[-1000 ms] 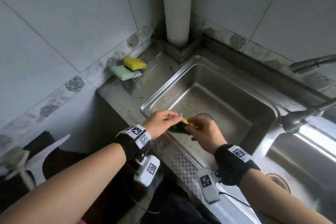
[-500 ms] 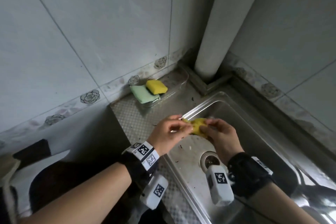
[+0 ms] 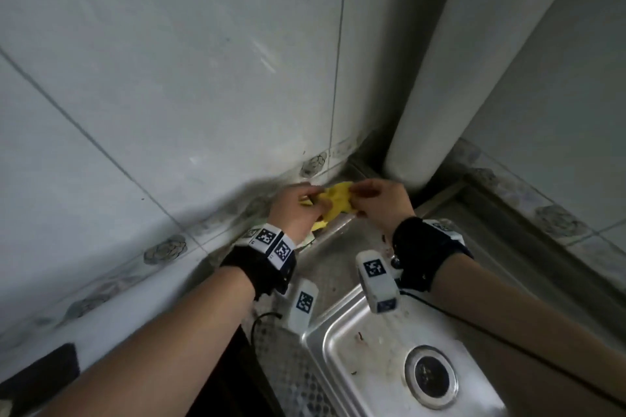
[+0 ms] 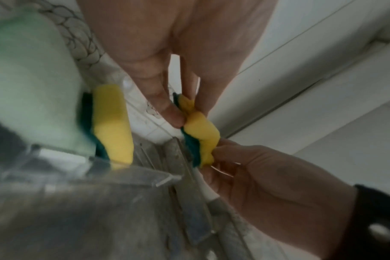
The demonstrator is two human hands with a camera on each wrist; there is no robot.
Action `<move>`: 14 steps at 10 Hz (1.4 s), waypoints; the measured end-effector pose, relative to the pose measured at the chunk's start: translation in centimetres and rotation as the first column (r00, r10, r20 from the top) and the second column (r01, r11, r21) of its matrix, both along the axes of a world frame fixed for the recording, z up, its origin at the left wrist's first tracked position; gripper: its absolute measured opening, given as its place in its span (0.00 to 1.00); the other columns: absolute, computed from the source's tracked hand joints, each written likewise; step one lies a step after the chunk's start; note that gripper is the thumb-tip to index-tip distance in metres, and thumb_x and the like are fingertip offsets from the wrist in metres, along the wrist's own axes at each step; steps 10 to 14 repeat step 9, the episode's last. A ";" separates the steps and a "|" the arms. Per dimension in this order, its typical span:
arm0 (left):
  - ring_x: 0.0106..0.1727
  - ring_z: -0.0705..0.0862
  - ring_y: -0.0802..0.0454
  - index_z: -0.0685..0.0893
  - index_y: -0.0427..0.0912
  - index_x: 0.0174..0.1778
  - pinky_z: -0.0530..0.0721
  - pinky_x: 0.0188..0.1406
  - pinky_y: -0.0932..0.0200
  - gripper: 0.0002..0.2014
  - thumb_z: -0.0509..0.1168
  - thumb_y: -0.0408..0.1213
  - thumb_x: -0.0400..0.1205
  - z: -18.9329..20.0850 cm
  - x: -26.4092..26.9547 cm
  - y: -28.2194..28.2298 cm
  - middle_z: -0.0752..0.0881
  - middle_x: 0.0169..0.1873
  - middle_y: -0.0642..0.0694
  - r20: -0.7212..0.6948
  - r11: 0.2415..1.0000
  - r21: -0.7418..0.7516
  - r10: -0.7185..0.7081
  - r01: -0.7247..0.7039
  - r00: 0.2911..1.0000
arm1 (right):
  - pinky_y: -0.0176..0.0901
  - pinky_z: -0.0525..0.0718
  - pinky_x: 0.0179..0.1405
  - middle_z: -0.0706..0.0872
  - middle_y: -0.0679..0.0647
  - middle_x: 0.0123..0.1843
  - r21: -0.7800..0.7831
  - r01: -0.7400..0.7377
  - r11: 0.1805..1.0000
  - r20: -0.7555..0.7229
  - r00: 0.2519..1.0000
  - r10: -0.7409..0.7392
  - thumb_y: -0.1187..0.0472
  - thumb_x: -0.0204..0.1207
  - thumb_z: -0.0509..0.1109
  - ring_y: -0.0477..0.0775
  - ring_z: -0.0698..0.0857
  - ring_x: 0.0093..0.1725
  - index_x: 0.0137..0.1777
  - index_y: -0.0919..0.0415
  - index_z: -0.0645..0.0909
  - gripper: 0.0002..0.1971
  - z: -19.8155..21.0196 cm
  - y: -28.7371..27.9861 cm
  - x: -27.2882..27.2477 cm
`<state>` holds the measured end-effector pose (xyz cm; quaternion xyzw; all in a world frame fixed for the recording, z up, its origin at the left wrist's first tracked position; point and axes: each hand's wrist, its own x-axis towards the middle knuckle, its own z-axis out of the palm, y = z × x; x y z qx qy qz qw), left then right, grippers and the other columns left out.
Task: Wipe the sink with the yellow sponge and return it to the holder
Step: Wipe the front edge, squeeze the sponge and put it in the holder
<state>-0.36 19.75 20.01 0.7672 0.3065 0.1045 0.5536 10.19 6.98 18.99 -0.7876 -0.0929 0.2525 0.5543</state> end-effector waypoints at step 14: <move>0.65 0.80 0.44 0.80 0.55 0.64 0.81 0.62 0.46 0.17 0.58 0.51 0.80 -3.1 1.6 2.3 0.83 0.65 0.50 -0.479 0.538 0.659 -0.238 0.525 0.845 | 0.41 0.81 0.64 0.90 0.54 0.60 -0.412 -0.355 0.839 0.193 0.866 0.461 0.70 0.68 0.61 0.52 0.86 0.61 0.64 0.56 0.84 0.24 -1.3 2.8 0.7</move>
